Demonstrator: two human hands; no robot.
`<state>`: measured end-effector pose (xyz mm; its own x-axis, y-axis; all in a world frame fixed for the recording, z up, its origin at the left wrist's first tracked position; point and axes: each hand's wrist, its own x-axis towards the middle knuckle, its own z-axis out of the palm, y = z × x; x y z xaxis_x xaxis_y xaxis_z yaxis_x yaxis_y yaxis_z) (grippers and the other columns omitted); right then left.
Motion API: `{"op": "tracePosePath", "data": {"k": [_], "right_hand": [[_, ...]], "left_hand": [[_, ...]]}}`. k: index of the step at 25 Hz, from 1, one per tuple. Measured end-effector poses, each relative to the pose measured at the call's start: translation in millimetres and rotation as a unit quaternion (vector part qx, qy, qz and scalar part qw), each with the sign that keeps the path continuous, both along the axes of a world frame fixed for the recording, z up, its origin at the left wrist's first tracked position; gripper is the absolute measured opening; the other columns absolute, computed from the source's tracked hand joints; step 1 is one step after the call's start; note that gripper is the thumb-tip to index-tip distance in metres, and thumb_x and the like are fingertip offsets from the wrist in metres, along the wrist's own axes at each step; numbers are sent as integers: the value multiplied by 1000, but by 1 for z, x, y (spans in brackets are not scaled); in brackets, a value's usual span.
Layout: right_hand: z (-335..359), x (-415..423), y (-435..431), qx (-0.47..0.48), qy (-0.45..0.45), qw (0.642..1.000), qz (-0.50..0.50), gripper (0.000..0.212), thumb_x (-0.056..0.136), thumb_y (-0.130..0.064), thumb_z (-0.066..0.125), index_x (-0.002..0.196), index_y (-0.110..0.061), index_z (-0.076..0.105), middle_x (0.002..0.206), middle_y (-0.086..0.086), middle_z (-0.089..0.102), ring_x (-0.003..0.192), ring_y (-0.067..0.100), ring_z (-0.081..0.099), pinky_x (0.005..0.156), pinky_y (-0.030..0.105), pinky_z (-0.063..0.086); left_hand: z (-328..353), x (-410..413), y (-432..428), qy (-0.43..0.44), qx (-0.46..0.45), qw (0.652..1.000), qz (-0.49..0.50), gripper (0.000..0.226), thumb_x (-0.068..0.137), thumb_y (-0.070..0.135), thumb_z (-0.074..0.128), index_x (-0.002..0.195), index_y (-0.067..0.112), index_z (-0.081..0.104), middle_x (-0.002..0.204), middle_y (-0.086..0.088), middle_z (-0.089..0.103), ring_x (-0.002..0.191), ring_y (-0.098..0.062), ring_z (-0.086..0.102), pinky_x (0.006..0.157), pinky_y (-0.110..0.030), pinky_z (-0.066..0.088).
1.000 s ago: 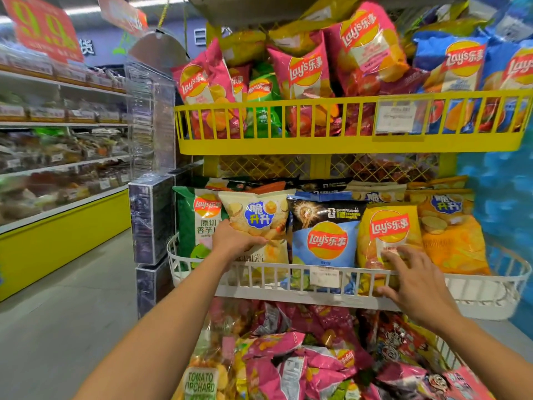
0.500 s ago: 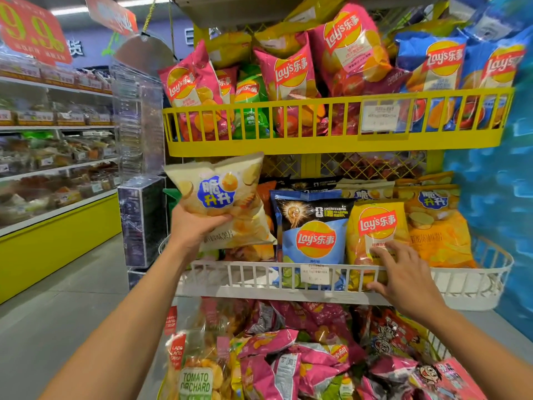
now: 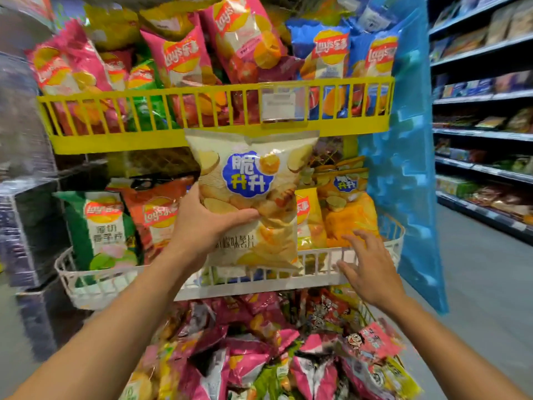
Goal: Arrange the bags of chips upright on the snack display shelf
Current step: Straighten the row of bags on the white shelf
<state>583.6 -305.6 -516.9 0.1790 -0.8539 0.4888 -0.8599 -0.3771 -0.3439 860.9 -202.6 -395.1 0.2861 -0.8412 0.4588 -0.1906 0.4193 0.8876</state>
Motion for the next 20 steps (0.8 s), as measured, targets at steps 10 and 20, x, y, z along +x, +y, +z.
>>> {"op": "tracePosePath", "data": {"k": [10, 20], "right_hand": [[-10, -73, -4, 28, -159, 986, 40, 59, 89, -3, 54, 143, -20, 39, 145, 1, 41, 133, 19, 41, 108, 31, 32], [-26, -85, -2, -6, -233, 972, 39, 59, 92, -16, 58, 146, -20, 34, 150, 0, 36, 138, 16, 35, 112, 27, 27]], "left_hand": [[-32, -138, -122, 160, 187, 964, -106, 51, 70, 4, 83, 117, 3, 65, 90, -13, 78, 82, -30, 76, 76, -49, 61], [-18, -185, -178, 187, 131, 972, -55, 44, 72, 11, 84, 104, 17, 55, 103, -7, 71, 95, -25, 70, 86, -45, 58]]}}
